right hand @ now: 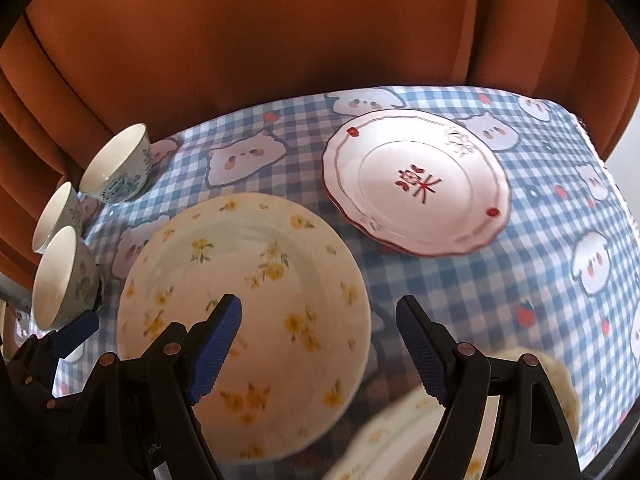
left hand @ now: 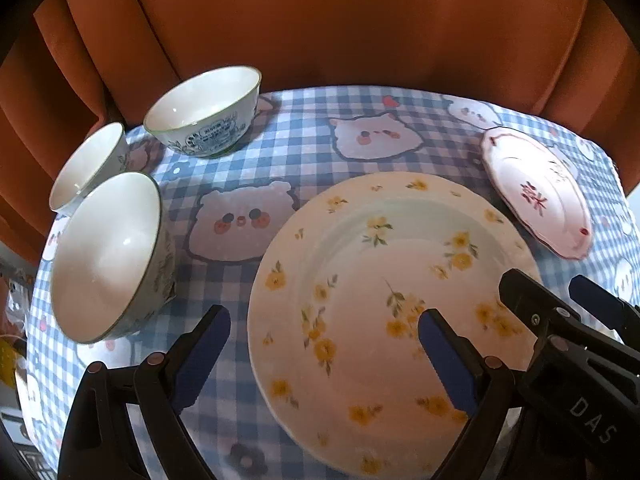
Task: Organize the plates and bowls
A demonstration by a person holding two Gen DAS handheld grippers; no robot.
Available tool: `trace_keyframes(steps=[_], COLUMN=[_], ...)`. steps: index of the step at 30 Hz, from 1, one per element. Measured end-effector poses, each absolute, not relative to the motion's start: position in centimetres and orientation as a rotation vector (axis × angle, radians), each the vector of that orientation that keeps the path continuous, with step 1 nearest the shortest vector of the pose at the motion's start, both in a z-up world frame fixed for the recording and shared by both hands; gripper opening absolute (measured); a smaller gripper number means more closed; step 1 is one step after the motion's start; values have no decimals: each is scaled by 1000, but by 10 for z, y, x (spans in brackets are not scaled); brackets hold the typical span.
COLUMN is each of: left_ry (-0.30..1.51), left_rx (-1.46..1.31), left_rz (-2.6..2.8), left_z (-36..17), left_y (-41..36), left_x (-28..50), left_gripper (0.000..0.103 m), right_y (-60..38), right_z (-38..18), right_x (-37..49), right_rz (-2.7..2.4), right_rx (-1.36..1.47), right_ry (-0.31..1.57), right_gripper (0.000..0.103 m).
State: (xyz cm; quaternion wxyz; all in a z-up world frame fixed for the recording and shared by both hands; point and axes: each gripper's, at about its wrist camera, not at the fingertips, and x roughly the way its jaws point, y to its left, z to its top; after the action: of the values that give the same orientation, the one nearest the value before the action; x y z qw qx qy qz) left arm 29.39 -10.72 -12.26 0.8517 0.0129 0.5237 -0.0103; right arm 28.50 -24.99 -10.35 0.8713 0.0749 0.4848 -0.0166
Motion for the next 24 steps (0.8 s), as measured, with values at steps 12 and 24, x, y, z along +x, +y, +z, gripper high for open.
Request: trace_keyframes(steps=[12, 24], left_ry=[1151, 1172], left_rx=[6, 1], left_rz=[-31, -57], left_z=[-156, -151], left_y=[-103, -86], left_x=[310, 291], left_gripper=[86, 80], right_y=[-248, -239], right_z=[-137, -136], right_x=[321, 309], right_rz=[-18, -13], right_rx=[148, 124], right_ry=[1088, 1106], right_gripper=[68, 68])
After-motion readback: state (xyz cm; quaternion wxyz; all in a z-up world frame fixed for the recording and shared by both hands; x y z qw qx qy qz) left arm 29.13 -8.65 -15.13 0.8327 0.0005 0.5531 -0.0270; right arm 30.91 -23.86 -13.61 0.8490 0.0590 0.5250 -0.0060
